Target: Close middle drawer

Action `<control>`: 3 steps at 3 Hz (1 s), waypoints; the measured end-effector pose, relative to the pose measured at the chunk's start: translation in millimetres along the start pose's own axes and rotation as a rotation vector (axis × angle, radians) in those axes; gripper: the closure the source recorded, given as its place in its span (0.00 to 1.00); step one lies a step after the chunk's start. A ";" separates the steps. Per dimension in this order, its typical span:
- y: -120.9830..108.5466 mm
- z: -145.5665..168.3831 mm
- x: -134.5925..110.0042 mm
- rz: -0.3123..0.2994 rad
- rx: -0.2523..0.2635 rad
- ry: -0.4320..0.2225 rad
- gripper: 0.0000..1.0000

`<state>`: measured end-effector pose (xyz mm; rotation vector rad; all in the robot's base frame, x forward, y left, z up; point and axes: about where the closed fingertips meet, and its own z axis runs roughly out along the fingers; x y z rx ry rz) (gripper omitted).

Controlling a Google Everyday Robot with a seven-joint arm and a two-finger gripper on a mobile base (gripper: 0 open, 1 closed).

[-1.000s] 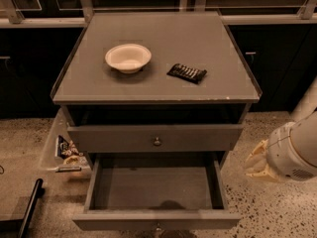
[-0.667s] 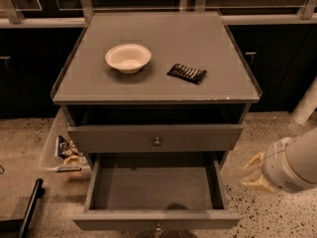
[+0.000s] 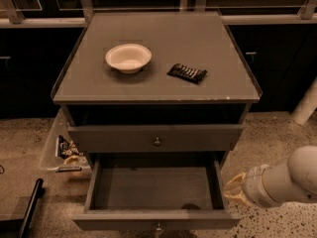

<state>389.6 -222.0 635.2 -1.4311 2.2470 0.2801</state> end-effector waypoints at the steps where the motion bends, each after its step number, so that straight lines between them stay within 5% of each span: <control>1: 2.5 52.4 21.2 0.002 -0.047 -0.035 1.00; 3: 10.8 77.7 26.9 0.001 -0.064 -0.073 1.00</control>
Offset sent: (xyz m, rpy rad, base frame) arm 0.0048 0.0031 -0.0404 0.0322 0.0090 0.0187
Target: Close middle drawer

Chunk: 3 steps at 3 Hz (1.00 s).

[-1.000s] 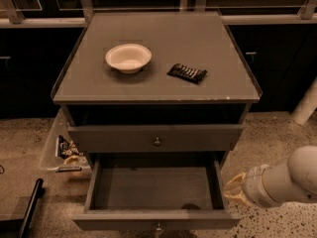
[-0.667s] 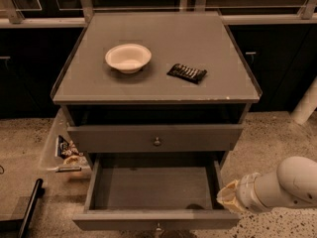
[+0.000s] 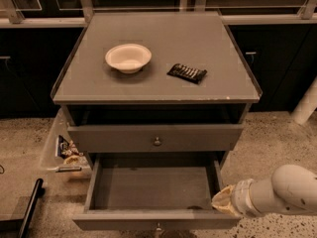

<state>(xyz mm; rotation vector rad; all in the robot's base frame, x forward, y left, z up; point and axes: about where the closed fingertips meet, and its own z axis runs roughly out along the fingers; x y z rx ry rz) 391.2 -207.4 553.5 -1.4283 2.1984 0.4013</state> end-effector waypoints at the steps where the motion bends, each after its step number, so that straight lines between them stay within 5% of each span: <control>1: 14.1 46.1 14.5 -0.018 -0.038 -0.032 1.00; 3: 41.9 110.3 31.0 -0.091 -0.116 -0.064 1.00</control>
Offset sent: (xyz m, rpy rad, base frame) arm -0.0196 0.0500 -0.1264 0.0769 0.0223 0.1474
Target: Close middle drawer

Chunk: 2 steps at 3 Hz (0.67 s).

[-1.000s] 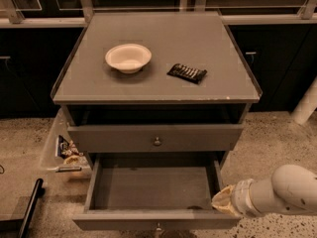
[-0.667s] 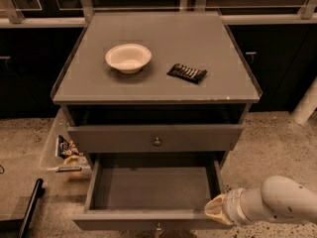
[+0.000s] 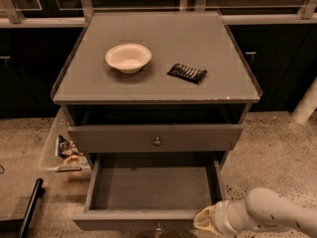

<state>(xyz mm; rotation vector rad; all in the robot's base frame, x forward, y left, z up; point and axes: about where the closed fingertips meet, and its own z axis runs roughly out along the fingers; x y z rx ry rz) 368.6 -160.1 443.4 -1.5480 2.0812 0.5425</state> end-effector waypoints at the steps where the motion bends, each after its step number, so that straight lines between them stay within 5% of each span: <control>1: 6.3 26.5 7.2 -0.052 -0.008 -0.028 1.00; 2: 5.6 45.1 13.5 -0.085 0.000 -0.050 1.00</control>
Offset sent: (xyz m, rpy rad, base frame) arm 0.0017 0.0216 -0.0654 0.0487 -0.1044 0.0875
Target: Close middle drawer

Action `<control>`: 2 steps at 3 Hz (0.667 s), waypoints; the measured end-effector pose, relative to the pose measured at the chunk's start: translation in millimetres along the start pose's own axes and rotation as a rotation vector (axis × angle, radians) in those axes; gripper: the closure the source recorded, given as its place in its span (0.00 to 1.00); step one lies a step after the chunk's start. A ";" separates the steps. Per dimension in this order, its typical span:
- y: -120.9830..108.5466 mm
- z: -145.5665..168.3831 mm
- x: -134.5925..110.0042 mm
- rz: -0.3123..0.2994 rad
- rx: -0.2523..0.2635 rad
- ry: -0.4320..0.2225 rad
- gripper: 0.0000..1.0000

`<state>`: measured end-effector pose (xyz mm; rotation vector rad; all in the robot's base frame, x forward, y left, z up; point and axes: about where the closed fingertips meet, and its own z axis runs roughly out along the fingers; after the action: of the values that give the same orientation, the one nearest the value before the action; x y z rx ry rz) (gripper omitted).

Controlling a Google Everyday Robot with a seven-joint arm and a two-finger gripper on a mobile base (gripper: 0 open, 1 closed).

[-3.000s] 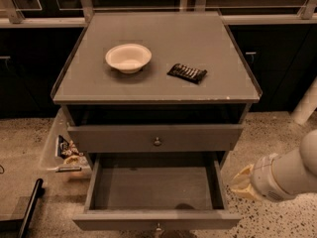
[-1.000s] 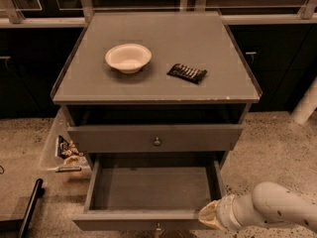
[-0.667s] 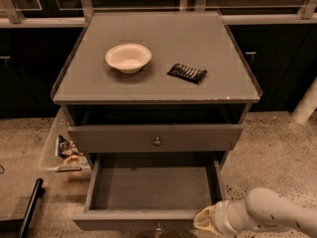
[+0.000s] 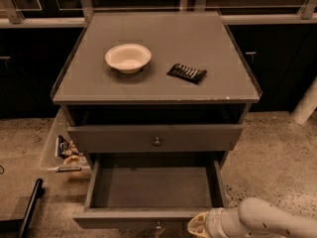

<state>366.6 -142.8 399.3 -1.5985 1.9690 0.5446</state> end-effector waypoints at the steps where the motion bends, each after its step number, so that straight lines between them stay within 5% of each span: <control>1: 1.1 1.5 0.4 0.000 -0.003 -0.002 0.81; 2: 1.1 1.5 0.4 0.000 -0.003 -0.002 0.58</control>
Offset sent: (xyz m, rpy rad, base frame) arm -0.0009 0.0008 -0.0014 0.0019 0.0015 0.0019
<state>365.7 -141.9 397.8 -1.5994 1.9677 0.5485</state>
